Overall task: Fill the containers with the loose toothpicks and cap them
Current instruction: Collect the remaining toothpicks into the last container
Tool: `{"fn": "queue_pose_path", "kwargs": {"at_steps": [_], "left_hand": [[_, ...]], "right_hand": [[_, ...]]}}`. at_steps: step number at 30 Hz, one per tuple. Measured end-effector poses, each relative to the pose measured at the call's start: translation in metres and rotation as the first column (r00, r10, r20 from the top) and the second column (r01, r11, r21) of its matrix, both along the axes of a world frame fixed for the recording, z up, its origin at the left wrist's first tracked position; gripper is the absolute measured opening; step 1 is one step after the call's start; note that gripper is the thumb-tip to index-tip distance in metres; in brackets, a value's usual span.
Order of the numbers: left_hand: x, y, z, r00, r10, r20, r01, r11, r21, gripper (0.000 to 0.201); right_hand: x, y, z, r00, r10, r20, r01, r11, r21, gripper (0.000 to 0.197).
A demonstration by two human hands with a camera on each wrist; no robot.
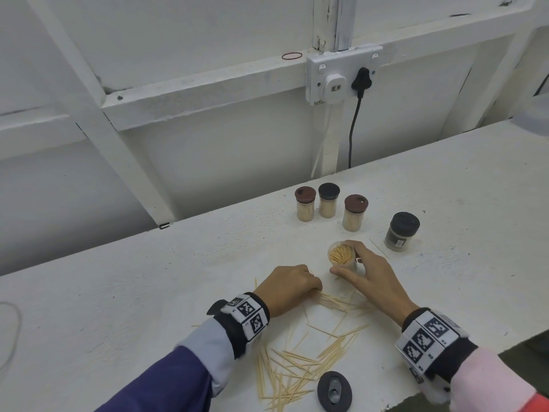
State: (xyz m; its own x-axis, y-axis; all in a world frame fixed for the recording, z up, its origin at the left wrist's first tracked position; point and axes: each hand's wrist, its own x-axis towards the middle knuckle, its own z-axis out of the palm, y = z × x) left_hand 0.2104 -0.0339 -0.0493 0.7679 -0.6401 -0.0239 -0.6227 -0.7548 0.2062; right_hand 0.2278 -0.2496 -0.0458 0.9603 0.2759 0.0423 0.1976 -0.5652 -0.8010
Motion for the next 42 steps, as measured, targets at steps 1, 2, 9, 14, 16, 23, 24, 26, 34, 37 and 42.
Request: {"fn": "queue_pose_path", "kwargs": {"at_steps": [1, 2, 9, 14, 16, 23, 24, 26, 34, 37, 42], "left_hand": [[0.001, 0.002, 0.002, 1.0, 0.011, -0.009, -0.011, 1.0, -0.005, 0.02], [0.001, 0.003, 0.004, 1.0, 0.016, -0.014, -0.016, 1.0, -0.022, 0.021], [0.012, 0.018, 0.013, 0.987, 0.03, 0.155, 0.022, 0.947, -0.321, 0.029], [0.024, 0.013, 0.034, 0.967, 0.239, 0.093, -0.157, 0.837, -0.524, 0.024], [0.029, 0.009, 0.042, 0.967, 0.253, 0.031, -0.211, 0.862, -0.461, 0.022], [0.033, -0.004, 0.062, 0.971, 0.211, -0.109, -0.227, 0.961, -0.159, 0.026], [0.033, -0.004, 0.064, 0.969, 0.221, -0.109, -0.234, 0.964, -0.128, 0.027], [0.033, -0.005, 0.068, 0.963, 0.244, -0.11, -0.253, 0.965, -0.074, 0.028], [0.03, -0.022, 0.084, 0.971, 0.24, -0.016, -0.235, 0.96, 0.15, 0.03], [0.029, -0.033, 0.089, 0.968, 0.248, 0.034, -0.249, 0.946, 0.21, 0.029], [0.022, -0.05, 0.099, 0.978, 0.197, 0.07, -0.209, 0.93, 0.302, 0.018]], "right_hand": [[0.0, 0.0, 0.0, 1.0, -0.002, -0.002, 0.002, 1.0, 0.002, 0.054], [0.0, -0.001, 0.0, 1.0, -0.004, -0.003, 0.004, 1.0, 0.007, 0.053], [0.0, -0.003, 0.0, 1.0, 0.005, 0.012, -0.006, 1.0, 0.028, 0.057], [0.0, -0.002, 0.0, 1.0, 0.01, 0.012, -0.01, 1.0, 0.014, 0.052], [0.0, -0.002, -0.001, 1.0, 0.01, 0.009, -0.01, 1.0, 0.015, 0.052], [-0.001, -0.002, 0.002, 0.999, 0.028, 0.015, -0.028, 1.0, 0.002, 0.051], [-0.001, -0.002, 0.002, 0.999, 0.032, 0.012, -0.032, 0.999, -0.003, 0.051], [-0.001, -0.001, 0.001, 0.999, 0.039, 0.011, -0.039, 0.999, -0.013, 0.053], [-0.001, -0.001, -0.005, 0.998, 0.064, 0.017, -0.063, 0.997, -0.048, 0.056], [-0.001, -0.001, -0.005, 0.998, 0.057, 0.012, -0.056, 0.997, -0.045, 0.056], [-0.001, -0.001, -0.005, 0.998, 0.057, 0.021, -0.056, 0.998, -0.028, 0.049]]}}
